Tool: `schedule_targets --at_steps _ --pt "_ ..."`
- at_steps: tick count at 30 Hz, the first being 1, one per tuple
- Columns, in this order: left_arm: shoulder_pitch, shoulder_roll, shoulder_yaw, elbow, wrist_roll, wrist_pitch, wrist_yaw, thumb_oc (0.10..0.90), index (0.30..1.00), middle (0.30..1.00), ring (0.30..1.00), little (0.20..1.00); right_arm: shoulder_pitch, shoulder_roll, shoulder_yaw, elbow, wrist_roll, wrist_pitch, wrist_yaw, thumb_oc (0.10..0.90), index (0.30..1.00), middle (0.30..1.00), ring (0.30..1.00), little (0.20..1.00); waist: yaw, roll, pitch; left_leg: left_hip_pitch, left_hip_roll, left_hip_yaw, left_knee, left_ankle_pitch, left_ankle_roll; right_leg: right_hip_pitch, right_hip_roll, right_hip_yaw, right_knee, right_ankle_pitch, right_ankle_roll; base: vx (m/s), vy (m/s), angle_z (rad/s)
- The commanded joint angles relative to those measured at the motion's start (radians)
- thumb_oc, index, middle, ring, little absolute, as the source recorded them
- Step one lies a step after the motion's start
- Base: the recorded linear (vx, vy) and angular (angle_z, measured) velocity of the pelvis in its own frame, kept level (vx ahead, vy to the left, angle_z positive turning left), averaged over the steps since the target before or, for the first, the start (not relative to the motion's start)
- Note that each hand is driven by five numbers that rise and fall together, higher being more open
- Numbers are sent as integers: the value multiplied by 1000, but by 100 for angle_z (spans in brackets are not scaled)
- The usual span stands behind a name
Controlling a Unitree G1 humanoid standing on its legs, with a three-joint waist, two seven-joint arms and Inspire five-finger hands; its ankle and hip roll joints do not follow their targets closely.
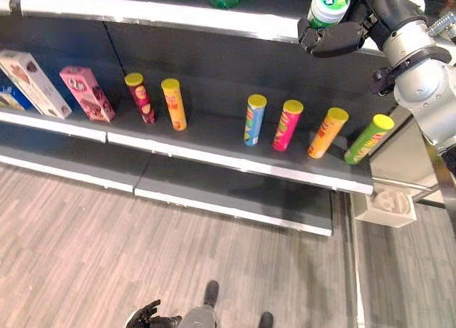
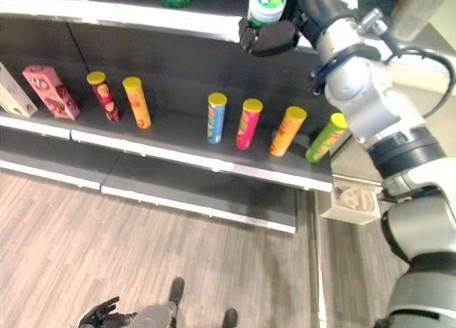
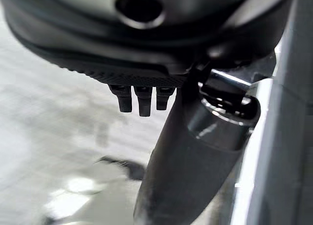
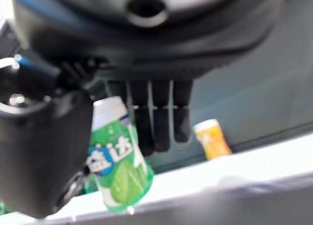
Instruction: Put the goods on the table back onto the shelves and tidy them up.
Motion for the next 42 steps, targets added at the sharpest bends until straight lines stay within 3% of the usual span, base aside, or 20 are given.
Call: schedule_targets --at_steps 1,4,5,9,13,15,18,22,23,28,42 --pt "-3 83 -39 -16 9 -46 20 800 900 900 900 900 -193 -9 -23 56 -5 -4 -102 400 300 300 300 300 53 -50 -93 20 27 0 4 -133 -57 11 -29 49 13 -37 75 69 188 5" --pt "-1 88 -33 -16 9 -44 19 800 900 900 900 900 -195 -7 -21 54 -13 -3 -103 400 300 300 300 300 57 -48 -90 25 19 7 5 -141 -48 0 -43 55 38 -35 82 31 143 -1" --pt "6 92 -26 -15 6 -45 20 800 900 900 900 900 -209 1 -13 69 -16 -2 -100 400 300 300 300 300 62 -42 -85 40 11 19 5 -152 -35 -30 -65 56 113 -22 88 26 187 -19" --pt "-6 103 -28 -13 0 -46 19 800 900 900 900 900 -249 40 19 140 1 0 -94 400 300 300 300 300 57 -27 -58 66 9 24 1 -159 -19 -105 -75 63 260 13 91 3 115 -42" --pt "-28 111 -44 -26 -8 -54 16 800 900 900 900 900 -306 46 57 176 6 7 -93 400 300 300 300 300 42 -21 -49 72 18 16 1 -177 -32 -156 -83 11 148 50 88 34 -44 -16" --pt "-37 124 -43 -21 -3 -52 19 800 900 900 900 900 -299 31 51 187 1 7 -105 400 300 300 300 300 32 -34 -47 77 15 12 1 -181 -36 -137 -73 24 57 58 104 73 -85 -10" --pt "-23 103 -30 -16 -9 -54 21 800 900 900 900 900 -298 36 64 175 -3 12 -95 400 300 300 300 300 29 -51 -62 94 27 19 1 -189 -44 -107 -60 45 16 80 103 89 -107 28" --pt "-23 103 -30 -16 -9 -54 22 800 900 900 900 900 -299 37 64 176 -3 12 -95 400 300 300 300 300 29 -51 -62 94 27 19 1 -189 -45 -107 -60 45 16 80 103 48 -62 -2" --pt "-14 83 -43 -5 6 -47 18 800 900 900 900 900 -281 37 72 178 -2 14 -77 400 300 300 300 300 24 -64 -87 108 50 12 1 -198 -61 -66 -44 24 7 51 94 163 -237 -5" --pt "-21 71 -52 23 7 -45 23 800 900 900 900 900 -269 71 84 267 2 15 -57 400 300 300 300 300 25 -67 -100 116 70 7 1 -198 -77 -42 -29 6 7 23 87 63 -104 18" --pt "-26 51 -72 27 1 -51 38 800 900 900 900 900 -269 131 91 393 -1 20 -50 400 300 300 300 300 44 -67 -102 108 78 -9 1 -192 -84 -29 -24 -17 7 8 82 10 -14 6"
